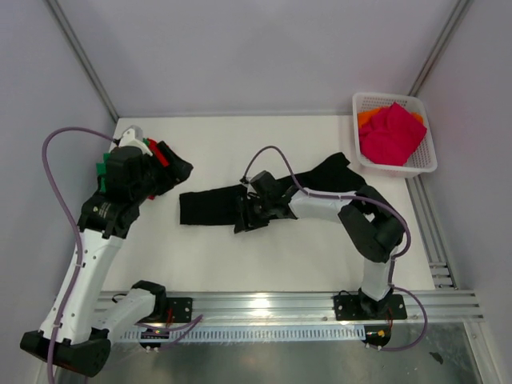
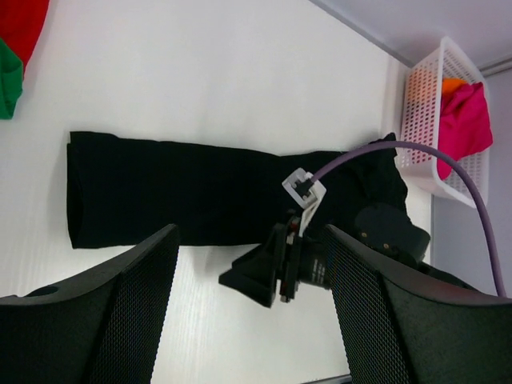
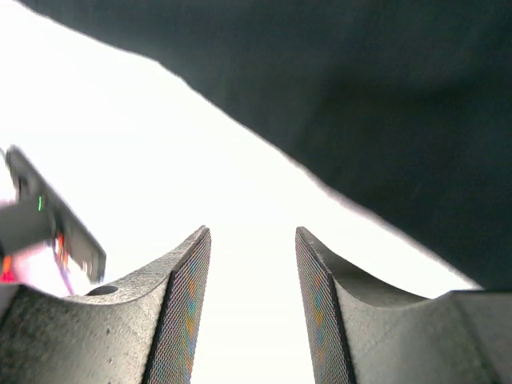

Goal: Fold and stack the t-shirts
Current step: Rotate the tshirt 90 degrees

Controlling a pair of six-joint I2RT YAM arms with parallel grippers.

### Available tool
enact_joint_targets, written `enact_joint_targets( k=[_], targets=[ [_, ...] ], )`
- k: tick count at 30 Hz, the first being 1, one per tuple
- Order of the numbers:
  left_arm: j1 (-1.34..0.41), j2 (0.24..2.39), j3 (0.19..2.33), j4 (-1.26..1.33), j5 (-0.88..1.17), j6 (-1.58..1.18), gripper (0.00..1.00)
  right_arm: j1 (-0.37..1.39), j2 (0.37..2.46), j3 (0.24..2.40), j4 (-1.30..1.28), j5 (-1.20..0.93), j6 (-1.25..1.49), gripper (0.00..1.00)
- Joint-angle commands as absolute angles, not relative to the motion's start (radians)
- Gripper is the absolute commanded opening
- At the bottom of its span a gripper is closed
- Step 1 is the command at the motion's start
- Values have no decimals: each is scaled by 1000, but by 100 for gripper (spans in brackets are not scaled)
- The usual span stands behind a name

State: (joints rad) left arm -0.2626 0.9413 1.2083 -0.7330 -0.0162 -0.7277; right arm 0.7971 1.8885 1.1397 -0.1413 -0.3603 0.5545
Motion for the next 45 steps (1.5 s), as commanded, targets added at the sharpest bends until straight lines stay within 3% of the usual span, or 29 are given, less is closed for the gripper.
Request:
enact_joint_targets(
  k=[1,6,12,27,45],
  targets=[
    [-265,983,1258,-672,-6,-692,75,793,1781,1091,-185,-510,480,51],
    [-265,1055,1293,-647,-6,-675,75,817,1620,982,-258,-491,428,51],
    [-265,1088,1287,-611,32,-683,75,821,1519,954,-129,-333,498,51],
    [-265,1006,1253,-672,-84,-664,75,871,2104,1601,-84,-265,586,51],
    [-264,879,1285,-779,-130,-638,76,873,2307,1649,-89,-255,580,51]
  ],
)
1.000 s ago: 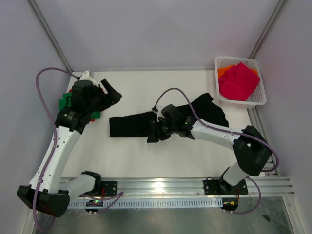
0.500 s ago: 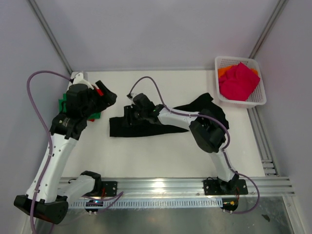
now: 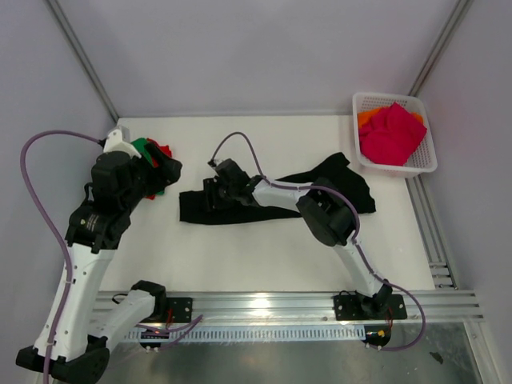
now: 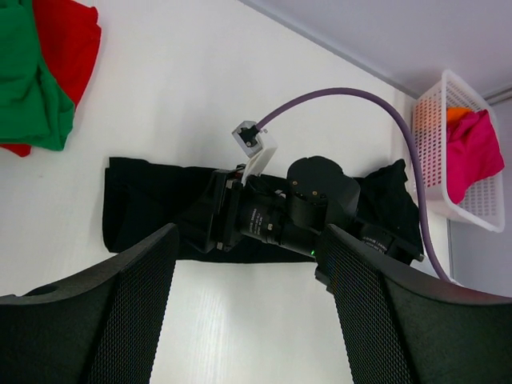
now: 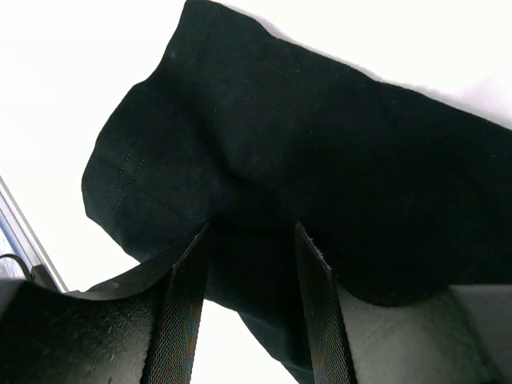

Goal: Fold and stack the t-shirts
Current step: Rotate the tshirt 90 degrees

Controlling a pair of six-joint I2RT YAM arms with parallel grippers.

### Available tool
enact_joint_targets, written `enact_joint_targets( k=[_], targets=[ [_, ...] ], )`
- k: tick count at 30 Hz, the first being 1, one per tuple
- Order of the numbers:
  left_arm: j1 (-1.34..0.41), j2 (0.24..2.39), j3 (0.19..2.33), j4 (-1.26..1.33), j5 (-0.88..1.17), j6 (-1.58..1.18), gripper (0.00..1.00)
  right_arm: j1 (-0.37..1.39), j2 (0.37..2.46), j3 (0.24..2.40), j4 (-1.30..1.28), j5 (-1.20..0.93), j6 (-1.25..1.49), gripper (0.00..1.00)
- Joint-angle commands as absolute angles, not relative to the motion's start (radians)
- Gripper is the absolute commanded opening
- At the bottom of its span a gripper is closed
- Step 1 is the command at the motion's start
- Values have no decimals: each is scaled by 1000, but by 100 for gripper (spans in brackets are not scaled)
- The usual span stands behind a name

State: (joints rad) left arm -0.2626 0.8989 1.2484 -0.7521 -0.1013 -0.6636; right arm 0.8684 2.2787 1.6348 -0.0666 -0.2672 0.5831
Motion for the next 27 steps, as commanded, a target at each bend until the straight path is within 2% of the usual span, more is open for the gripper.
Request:
enact_joint_targets(
  k=[1,16,27],
  targets=[
    [-265,876,1287,-781,-132,-637,76,873,2304,1637,-106,-265,580,51],
    [-264,974,1318,-761,-98,-614,76,907,2011,1122,-104,-474,437,51],
    [-264,1074,1353,-704,-48,-615,76,949,1689,773,-121,-531,408,51]
  ],
)
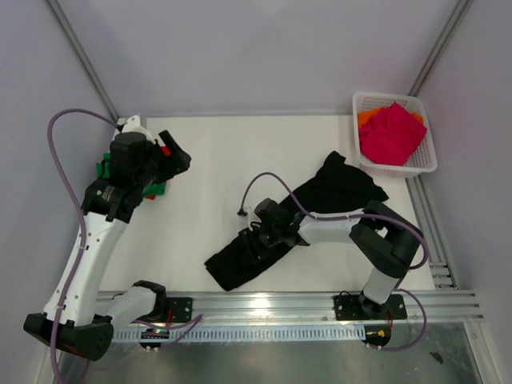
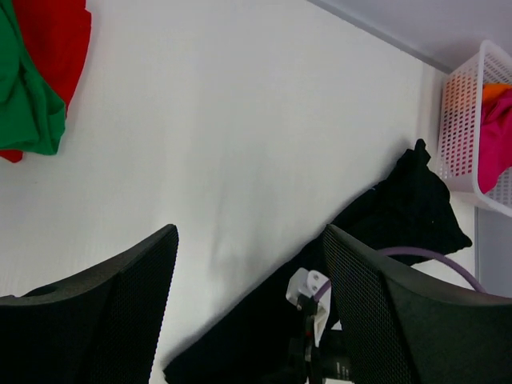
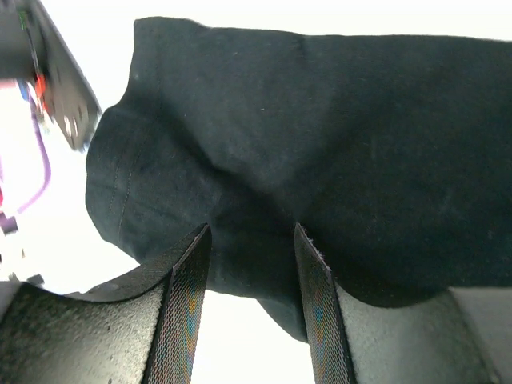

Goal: Fold and stack the t-shirts
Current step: Rotate the tshirt 90 degrees

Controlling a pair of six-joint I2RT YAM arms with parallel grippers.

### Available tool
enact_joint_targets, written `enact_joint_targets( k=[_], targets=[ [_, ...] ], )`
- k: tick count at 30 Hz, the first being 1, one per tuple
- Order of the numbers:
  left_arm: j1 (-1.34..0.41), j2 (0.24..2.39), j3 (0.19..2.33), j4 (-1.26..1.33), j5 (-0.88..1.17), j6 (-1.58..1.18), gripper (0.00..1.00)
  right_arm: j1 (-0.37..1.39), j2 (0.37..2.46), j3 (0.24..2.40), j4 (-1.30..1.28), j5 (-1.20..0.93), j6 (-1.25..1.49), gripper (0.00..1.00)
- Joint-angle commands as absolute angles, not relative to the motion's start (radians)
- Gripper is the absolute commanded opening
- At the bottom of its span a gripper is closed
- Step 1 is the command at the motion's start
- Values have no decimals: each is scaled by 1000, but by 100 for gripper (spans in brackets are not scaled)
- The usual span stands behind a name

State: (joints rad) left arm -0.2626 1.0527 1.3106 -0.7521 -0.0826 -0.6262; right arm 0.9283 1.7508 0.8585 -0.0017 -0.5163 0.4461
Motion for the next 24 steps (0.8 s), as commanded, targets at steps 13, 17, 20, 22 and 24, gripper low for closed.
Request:
enact_joint_targets(
  k=[13,17,20,22,24],
  targets=[
    [-264,1111,1318,-632,-8,-649,76,996,1515,916,-205,-391,413,51],
    [-264,1121,1309,-595,-5,-664,76,1000,1474,986,-229,-312,422,51],
    [-264,1124,1286,-575,27,-676,76,1000,1416,1006,-253,-55,471,51],
    [-264,1120,1266,-560,32,-690,76,1000,1398,1018,-315,281,514,51],
    [-264,1112,1247,-551,38,-695,76,985,1400,1051,-386,484,590,51]
  ],
)
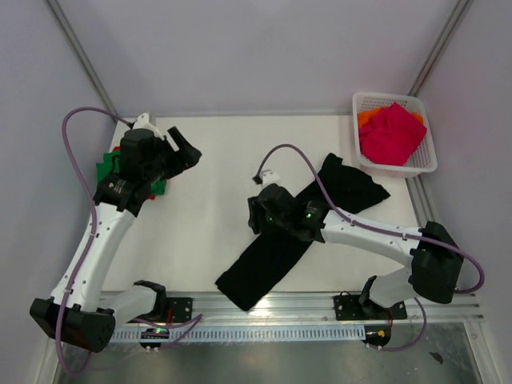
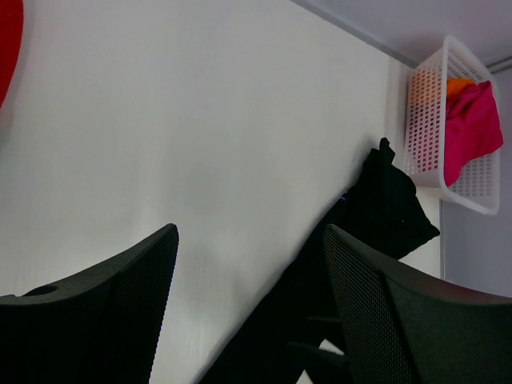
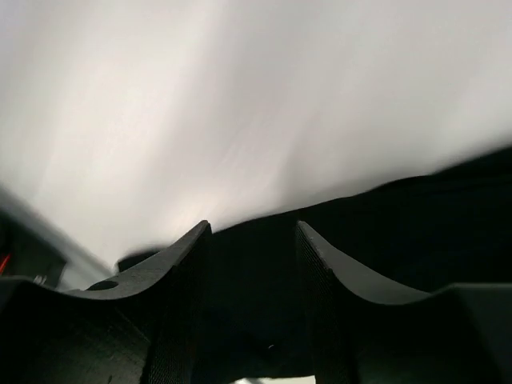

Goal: Fold and stack the t-shirts
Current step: Rotate the tshirt 90 degrees

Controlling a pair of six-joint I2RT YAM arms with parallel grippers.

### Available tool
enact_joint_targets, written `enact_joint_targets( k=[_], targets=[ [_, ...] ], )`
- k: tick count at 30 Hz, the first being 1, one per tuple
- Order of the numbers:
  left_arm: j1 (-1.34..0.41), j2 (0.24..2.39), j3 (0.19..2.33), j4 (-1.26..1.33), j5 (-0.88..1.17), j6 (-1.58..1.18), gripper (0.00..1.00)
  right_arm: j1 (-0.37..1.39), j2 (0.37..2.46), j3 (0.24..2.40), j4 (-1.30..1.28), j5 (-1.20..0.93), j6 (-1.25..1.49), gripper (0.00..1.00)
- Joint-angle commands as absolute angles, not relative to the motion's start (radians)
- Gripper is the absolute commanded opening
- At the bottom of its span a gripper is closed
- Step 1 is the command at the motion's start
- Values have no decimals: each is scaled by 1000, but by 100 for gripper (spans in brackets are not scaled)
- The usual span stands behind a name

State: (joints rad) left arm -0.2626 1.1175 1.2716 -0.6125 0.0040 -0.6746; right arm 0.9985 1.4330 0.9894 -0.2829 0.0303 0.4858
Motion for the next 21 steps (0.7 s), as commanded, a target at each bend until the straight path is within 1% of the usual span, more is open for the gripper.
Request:
enact_joint_targets(
  k=[1,4,6,7,10,13,16,21],
  targets=[
    [-264,1111,1241,-551,38,-696,76,976,1410,1064,-461,643,615,51],
    [-264,1098,1235,-563,31,-686,76,896,1454,1140,-611,818,716,51],
    [-264,1091,1235,-574,25,-680,76,833,1473,1166,-667,853,773,51],
    [-264,1082,1233,-583,23,-677,76,757,1491,1166,-686,853,810,51],
    [-264,1056,1227,-594,14,-673,76,642,1522,1135,-648,827,809,51],
    [-264,1031,1216,-604,8,-667,76,595,1583,1134,-612,805,770,51],
    [-264,1020,1216,-624,9,-660,76,577,1643,1175,-632,805,767,51],
    [-264,983,1221,-659,-4,-646,76,509,1758,1221,-704,790,853,51]
  ],
)
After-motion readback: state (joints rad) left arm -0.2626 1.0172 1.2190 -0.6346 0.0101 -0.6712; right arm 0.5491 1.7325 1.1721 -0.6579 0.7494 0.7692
